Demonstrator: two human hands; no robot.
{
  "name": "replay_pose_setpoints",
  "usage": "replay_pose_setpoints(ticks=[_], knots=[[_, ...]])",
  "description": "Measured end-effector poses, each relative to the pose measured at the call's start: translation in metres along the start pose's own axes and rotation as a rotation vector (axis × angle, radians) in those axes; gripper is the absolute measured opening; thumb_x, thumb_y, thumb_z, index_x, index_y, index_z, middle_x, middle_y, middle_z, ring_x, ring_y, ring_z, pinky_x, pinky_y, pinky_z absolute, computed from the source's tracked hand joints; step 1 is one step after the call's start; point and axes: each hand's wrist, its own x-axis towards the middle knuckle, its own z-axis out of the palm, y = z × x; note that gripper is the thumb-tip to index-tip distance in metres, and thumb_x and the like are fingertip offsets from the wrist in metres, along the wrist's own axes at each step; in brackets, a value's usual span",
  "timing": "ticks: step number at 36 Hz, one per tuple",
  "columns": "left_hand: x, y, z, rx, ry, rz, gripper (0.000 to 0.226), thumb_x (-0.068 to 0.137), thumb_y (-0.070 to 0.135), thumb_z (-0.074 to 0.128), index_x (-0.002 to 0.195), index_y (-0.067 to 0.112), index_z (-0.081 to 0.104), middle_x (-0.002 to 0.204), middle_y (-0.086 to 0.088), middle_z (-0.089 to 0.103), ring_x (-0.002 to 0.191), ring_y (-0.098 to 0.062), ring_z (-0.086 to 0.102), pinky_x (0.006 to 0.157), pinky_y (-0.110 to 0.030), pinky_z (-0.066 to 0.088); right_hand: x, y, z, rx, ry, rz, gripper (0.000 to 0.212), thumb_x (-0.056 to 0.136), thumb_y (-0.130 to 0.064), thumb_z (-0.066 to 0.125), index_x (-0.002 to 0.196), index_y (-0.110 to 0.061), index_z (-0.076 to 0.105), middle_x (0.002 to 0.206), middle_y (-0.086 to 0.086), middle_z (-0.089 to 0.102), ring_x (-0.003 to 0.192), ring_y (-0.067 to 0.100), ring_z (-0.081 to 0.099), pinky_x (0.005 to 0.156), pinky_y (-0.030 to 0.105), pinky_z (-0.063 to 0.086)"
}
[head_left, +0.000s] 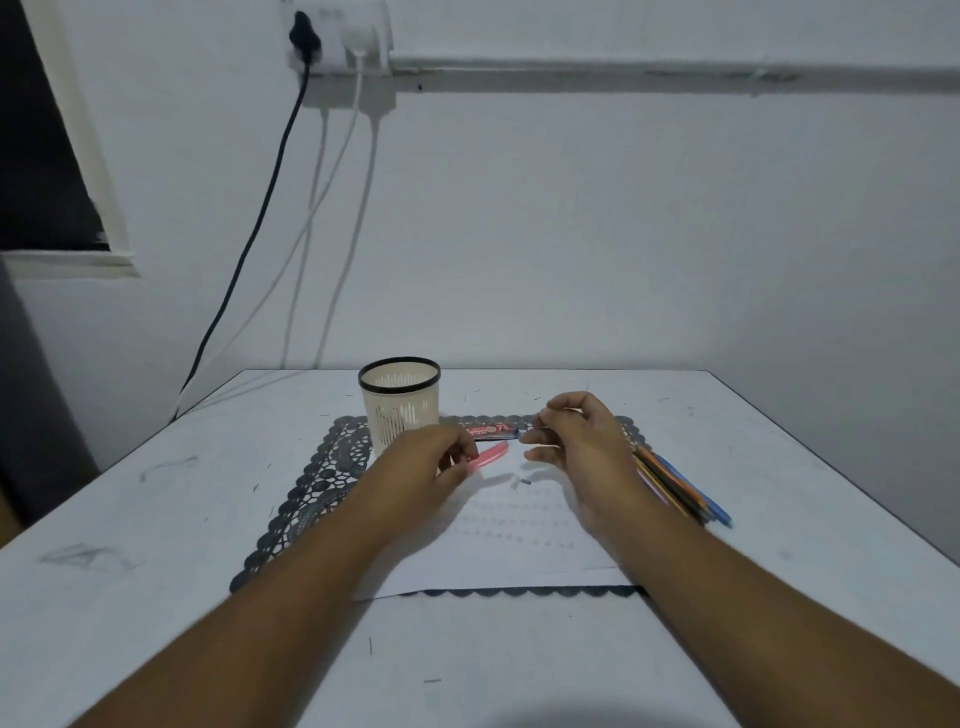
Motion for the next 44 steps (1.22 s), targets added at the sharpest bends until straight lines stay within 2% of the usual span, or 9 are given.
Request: replay_pose_setpoints(ticks=[13,32,37,44], knots=[[-0.0031,0.0043,0.0045,-0.069,0.049,0.007,0.017,0.094,0.011,0.067,0.092,0.027,0.065,0.083,0.013,0.063,0.078,-0.002,0.055,0.065,-0.013,0.038,-0.0062,0.0007,0.0052,0.014,-0.074,-0.081,0.011,0.097,0.004,0.063,0.101,-0.006,0.062,0.083,0.014,0.072,0.077,0.031,0.071,0.063,0.034,0.06],[-0.0028,0.0042,0.0048,-0.082,0.068,0.02,0.019,0.093,0.01,0.066,0.093,0.029,0.066,0.082,0.014,0.063,0.081,-0.005,0.058,0.066,-0.015,0.04,-0.009,-0.0033,0.0091,0.027,-0.043,-0.138,0.011,0.097,0.006,0.062,0.099,-0.005,0.06,0.079,0.01,0.071,0.07,0.026,0.07,0.062,0.033,0.062],[-0.0032,0.0047,0.0042,-0.085,0.068,0.022,0.018,0.094,0.011,0.067,0.093,0.028,0.066,0.082,0.014,0.063,0.079,-0.004,0.057,0.065,-0.013,0.039,-0.0076,-0.0058,0.0079,0.031,-0.006,-0.146,0.011,0.099,0.004,0.061,0.099,-0.007,0.06,0.084,0.012,0.07,0.071,0.027,0.071,0.061,0.033,0.063],[-0.0036,0.0055,0.0045,-0.098,0.08,0.011,0.015,0.094,0.011,0.068,0.095,0.026,0.068,0.084,0.013,0.065,0.083,-0.003,0.058,0.068,-0.014,0.041,-0.0092,-0.0034,0.0097,0.015,-0.034,-0.136,0.011,0.097,0.006,0.062,0.098,-0.005,0.06,0.076,0.009,0.071,0.07,0.026,0.071,0.061,0.033,0.061]])
